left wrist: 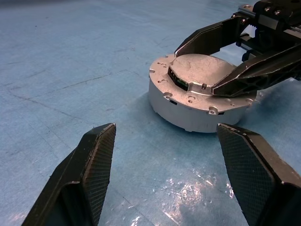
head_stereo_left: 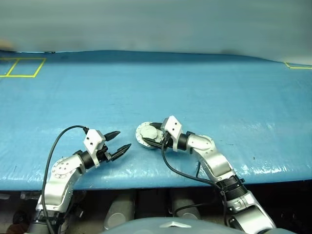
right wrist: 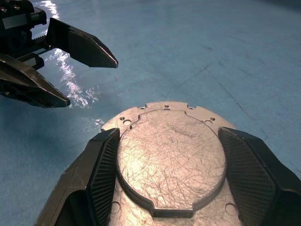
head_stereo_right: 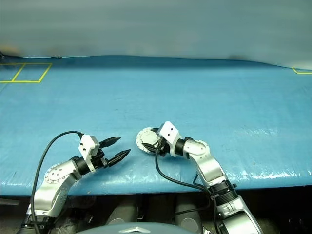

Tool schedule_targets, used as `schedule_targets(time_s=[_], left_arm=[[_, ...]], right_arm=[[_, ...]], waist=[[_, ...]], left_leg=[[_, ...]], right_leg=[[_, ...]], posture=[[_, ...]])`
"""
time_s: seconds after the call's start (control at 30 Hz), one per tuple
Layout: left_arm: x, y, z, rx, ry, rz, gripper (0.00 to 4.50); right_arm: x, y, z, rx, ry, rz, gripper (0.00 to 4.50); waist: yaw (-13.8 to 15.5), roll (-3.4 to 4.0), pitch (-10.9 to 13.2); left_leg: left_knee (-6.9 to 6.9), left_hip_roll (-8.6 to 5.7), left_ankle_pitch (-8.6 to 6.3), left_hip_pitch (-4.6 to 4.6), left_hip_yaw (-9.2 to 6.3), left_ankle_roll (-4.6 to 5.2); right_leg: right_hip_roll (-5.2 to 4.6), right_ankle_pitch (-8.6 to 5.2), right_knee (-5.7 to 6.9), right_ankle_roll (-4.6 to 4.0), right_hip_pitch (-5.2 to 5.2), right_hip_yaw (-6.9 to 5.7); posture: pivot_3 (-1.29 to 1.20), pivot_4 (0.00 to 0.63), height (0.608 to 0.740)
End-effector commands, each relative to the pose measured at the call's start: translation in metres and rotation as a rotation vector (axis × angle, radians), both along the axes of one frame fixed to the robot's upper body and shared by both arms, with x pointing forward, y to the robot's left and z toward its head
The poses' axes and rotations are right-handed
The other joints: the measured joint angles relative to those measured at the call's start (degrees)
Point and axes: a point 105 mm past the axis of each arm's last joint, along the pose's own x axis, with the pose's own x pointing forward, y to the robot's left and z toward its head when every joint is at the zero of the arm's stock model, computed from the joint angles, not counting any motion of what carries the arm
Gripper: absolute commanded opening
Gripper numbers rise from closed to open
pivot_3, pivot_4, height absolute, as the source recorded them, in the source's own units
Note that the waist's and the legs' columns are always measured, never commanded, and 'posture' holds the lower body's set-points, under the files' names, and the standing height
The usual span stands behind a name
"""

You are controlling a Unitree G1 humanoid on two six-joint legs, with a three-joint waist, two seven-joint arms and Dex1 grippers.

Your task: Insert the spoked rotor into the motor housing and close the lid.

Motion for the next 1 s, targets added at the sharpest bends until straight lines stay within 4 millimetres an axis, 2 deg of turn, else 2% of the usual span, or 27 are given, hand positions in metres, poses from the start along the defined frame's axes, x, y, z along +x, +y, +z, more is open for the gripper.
schedule_targets(time_s=[0.03,0.2,0.53,1.0], left_arm=[[0.0,-0.001,0.006,-0.014,-0.032,-0.003,3.64],[-0.002,-0.002,0.004,-0.017,-0.027,-0.003,3.64],[-0.003,-0.003,0.004,-0.016,-0.028,0.0,3.64],[-0.002,-0.002,0.004,-0.013,-0.029,0.008,3.64]], right_arm=[[0.001,0.002,0.019,0.054,-0.024,0.027,3.01],[0.003,0.001,0.021,0.029,-0.036,0.047,3.01],[0.002,-0.003,0.005,-0.043,-0.025,0.067,3.01],[0.003,-0.002,-0.004,-0.058,-0.01,0.035,3.01]], waist=[[-0.01,0.0,0.0],[-0.01,0.01,0.01],[-0.01,0.01,0.01],[-0.05,0.01,0.01]], left_leg=[[0.0,0.0,0.0,-0.01,0.0,0.0],[-0.02,0.0,0.0,-0.07,0.0,0.01],[-0.04,0.0,0.01,-0.07,0.01,0.02],[-0.04,0.01,0.01,0.03,0.0,0.02]], right_leg=[[0.0,0.0,0.0,0.0,0.0,0.0],[0.0,0.0,-0.01,-0.01,0.0,0.0],[0.01,0.01,-0.05,0.0,0.0,-0.01],[0.01,0.01,-0.04,0.0,0.02,0.0]], posture=[[0.0,0.15,0.74],[0.0,0.15,0.74],[0.0,0.15,0.74],[0.0,0.15,0.74]])
